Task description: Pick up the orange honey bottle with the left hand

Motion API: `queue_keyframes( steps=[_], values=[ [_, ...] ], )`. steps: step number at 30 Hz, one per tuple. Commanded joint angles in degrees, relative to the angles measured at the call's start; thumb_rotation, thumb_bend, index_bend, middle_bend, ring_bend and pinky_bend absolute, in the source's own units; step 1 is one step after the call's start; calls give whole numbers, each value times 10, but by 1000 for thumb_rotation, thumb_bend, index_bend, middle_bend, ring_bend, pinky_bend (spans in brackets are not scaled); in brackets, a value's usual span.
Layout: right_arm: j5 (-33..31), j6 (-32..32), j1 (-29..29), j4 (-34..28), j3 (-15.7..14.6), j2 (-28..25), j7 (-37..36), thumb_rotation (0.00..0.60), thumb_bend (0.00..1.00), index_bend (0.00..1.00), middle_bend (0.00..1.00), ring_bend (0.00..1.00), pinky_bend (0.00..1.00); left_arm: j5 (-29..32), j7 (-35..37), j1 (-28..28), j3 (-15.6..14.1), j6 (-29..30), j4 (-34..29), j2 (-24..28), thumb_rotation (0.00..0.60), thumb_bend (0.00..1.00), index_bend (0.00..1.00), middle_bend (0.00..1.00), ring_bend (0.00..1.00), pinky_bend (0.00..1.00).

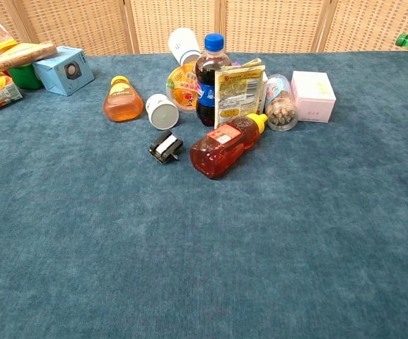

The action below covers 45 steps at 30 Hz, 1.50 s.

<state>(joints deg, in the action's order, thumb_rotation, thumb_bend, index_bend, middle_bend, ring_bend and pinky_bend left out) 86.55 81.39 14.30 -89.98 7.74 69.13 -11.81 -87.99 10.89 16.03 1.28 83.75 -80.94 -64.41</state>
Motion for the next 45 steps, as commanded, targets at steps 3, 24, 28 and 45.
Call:
queue_keyframes(
  steps=[3, 24, 28, 45],
  values=[
    [0, 0, 0, 0, 0, 0, -1, 600, 0, 0, 0, 0, 0, -1, -1, 1, 0, -9, 1, 1, 600, 170, 112, 0, 0, 87],
    [-11, 1, -2, 2, 5, -2, -10, 600, 0, 0, 0, 0, 0, 73, -112, 217, 78, -319, 36, -31, 600, 169, 44, 0, 0, 26],
    [-16, 0, -2, 3, 7, -3, -16, 600, 0, 0, 0, 0, 0, 103, -159, 270, 98, -377, 48, -52, 600, 169, 41, 0, 0, 18],
    [-27, 5, -9, 7, 14, -7, -38, 600, 0, 0, 0, 0, 0, 234, -266, 399, 117, -497, 181, -194, 600, 169, 46, 0, 0, 16]
  ],
)
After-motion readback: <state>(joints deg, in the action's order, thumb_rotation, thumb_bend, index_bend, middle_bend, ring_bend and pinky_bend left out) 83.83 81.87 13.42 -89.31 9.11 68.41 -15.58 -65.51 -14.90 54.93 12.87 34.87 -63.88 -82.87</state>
